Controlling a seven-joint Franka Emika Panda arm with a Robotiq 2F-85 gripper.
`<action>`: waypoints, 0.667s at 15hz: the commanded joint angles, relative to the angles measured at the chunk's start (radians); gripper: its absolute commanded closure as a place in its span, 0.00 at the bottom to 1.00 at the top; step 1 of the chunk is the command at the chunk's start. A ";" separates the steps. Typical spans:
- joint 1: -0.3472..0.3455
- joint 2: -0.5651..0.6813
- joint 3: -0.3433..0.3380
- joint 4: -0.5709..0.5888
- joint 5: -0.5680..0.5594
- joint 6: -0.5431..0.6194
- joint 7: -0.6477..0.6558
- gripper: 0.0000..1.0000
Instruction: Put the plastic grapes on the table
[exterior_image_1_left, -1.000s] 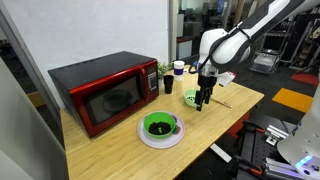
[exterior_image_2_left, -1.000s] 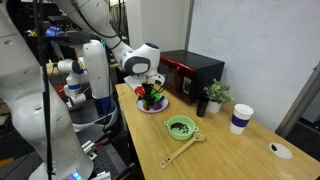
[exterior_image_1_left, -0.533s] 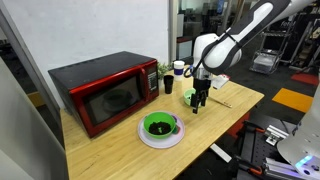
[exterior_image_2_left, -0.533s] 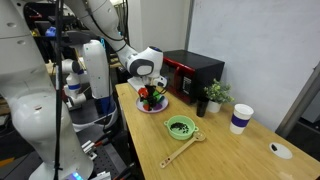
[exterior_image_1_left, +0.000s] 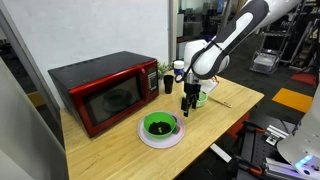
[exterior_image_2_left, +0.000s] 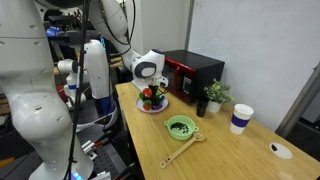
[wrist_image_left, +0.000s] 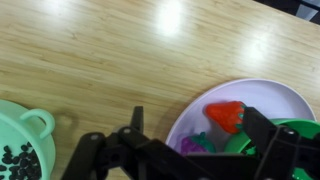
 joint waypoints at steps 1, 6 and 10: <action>-0.014 0.039 0.021 0.023 -0.005 0.041 0.001 0.00; -0.017 0.055 0.017 0.025 -0.031 0.070 0.018 0.00; -0.017 0.086 0.003 0.028 -0.081 0.105 0.064 0.00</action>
